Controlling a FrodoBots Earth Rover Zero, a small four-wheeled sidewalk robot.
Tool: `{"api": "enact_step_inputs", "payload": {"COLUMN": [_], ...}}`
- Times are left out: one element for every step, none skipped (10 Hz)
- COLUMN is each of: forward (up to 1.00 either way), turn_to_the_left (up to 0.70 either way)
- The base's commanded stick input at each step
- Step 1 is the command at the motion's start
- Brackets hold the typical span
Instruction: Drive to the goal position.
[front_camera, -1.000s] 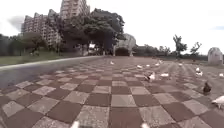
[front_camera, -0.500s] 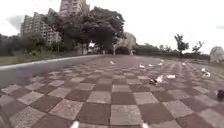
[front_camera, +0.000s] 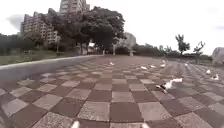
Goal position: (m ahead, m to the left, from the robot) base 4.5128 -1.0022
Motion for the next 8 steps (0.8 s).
{"api": "enact_step_inputs", "payload": {"forward": [0.70,0.70,0.70,0.70,0.70,0.70,0.70,0.70], "turn_to_the_left": [0.00,0.00,0.00,0.00,-0.35,-0.29,-0.10,0.00]}}
